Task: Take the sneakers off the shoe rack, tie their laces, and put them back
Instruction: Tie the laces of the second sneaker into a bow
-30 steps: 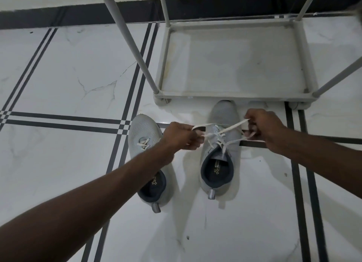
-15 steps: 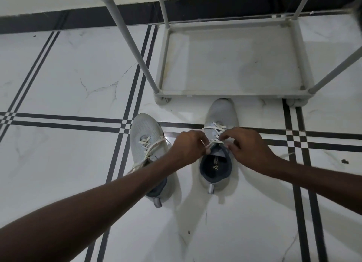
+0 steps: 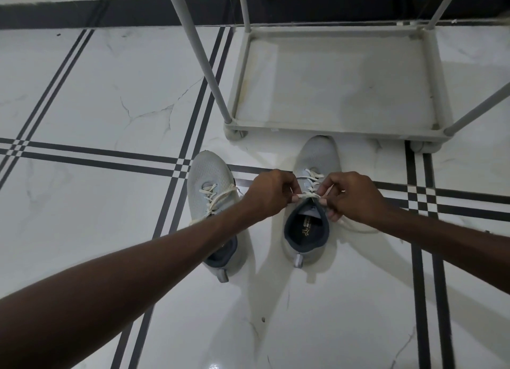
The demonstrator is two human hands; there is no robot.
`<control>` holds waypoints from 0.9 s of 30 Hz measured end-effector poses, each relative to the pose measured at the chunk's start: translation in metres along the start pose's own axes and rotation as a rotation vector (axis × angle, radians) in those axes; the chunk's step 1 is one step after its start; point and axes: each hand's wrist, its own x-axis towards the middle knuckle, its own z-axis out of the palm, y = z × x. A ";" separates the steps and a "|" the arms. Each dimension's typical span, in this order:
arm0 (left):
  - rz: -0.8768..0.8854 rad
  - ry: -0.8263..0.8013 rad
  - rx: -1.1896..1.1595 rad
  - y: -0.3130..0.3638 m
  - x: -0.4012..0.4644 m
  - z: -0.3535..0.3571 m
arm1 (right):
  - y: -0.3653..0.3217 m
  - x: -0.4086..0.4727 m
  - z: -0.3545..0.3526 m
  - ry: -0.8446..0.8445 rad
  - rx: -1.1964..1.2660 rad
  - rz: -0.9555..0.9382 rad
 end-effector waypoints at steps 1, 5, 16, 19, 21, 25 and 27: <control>0.020 0.019 0.031 0.000 0.000 -0.001 | 0.001 0.000 -0.001 0.002 -0.016 -0.009; 0.119 0.051 0.144 0.001 0.002 -0.002 | 0.004 0.003 -0.004 0.089 -0.372 -0.189; 0.072 -0.123 0.263 -0.027 -0.006 -0.001 | 0.035 -0.009 0.000 -0.038 -0.874 -0.480; 0.066 -0.128 0.251 -0.028 -0.006 -0.001 | 0.039 -0.005 -0.001 -0.025 -0.848 -0.465; 0.033 -0.179 0.208 -0.031 -0.004 -0.006 | 0.041 -0.004 -0.004 -0.044 -0.782 -0.426; -0.066 -0.366 -0.109 -0.040 -0.003 -0.028 | 0.030 0.006 -0.025 -0.180 -0.615 -0.243; -0.100 -0.428 -0.279 -0.041 -0.011 -0.041 | 0.020 0.007 -0.042 -0.319 -0.411 -0.104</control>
